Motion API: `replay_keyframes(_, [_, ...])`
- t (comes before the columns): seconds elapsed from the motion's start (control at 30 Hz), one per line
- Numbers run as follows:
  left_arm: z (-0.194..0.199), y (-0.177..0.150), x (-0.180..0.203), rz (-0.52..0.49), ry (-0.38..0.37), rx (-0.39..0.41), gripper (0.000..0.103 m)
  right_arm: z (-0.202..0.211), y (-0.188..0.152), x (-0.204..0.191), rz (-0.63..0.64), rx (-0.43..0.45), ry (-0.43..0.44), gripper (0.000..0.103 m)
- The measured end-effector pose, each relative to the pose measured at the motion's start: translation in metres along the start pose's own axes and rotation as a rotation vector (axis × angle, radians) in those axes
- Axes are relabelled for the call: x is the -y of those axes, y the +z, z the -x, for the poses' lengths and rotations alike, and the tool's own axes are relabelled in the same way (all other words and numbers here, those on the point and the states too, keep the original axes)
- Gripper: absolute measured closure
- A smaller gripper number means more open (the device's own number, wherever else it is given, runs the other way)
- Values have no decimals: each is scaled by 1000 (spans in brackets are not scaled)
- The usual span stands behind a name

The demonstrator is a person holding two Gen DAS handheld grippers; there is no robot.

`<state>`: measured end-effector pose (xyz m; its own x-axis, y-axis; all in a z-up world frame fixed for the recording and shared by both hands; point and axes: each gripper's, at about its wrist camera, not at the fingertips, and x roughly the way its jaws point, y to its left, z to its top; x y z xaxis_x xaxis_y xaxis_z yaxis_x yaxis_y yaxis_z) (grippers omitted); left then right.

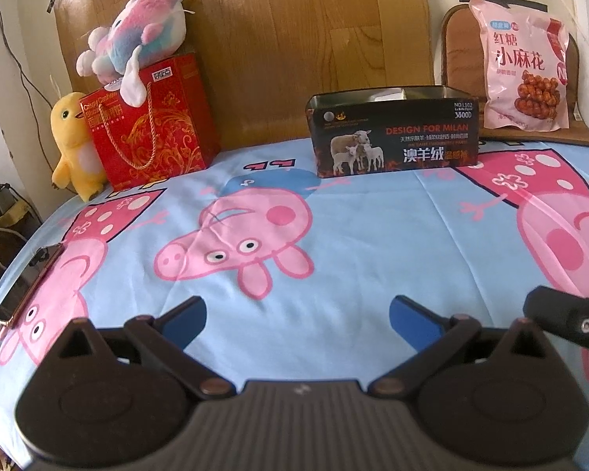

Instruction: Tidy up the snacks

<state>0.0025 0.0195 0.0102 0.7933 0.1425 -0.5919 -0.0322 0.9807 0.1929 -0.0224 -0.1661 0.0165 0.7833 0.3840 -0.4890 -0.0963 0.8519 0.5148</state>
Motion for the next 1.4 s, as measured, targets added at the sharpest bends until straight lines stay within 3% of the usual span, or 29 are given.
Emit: replay_keyframes(1.4, [-6,-2,7,-23,-65,-62,0,2,1,4,-10,1,5,10])
